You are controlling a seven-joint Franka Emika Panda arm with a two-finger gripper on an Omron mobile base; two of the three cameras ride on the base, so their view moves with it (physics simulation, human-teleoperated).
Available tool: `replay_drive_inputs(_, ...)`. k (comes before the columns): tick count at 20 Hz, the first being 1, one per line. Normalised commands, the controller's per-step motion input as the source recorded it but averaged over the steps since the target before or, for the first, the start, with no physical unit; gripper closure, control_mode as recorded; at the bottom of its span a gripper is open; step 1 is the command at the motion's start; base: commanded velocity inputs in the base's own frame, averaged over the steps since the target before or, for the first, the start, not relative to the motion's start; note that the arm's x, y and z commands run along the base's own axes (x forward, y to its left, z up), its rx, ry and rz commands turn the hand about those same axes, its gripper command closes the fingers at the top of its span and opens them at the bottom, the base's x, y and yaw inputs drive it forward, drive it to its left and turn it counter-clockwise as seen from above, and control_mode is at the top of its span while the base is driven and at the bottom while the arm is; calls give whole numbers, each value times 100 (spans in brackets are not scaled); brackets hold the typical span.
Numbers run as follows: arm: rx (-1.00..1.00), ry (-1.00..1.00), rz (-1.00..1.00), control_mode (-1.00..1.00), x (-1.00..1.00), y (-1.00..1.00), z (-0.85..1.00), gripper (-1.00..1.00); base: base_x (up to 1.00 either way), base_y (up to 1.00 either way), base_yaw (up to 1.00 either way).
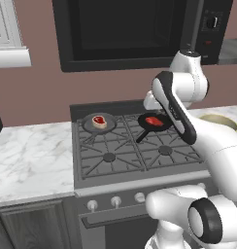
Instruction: Place one of the steaks on the plate and the other in the bowl. Then place the bowl in the fridge.
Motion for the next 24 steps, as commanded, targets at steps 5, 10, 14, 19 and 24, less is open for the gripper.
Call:
replay_drive_inputs(5,0,0,0,-100,6,-2,-9,-100,0,0,0)
replay_drive_inputs(10,0,0,2,-100,21,-24,-15,-100,0,0,0)
replay_drive_inputs(14,0,1,7,-100,32,-24,-25,-100,0,0,0)
replay_drive_inputs(19,-11,17,12,-100,17,-54,-40,-100,0,0,0)
replay_drive_inputs(24,-16,9,11,-100,44,-47,-50,-100,0,0,0)
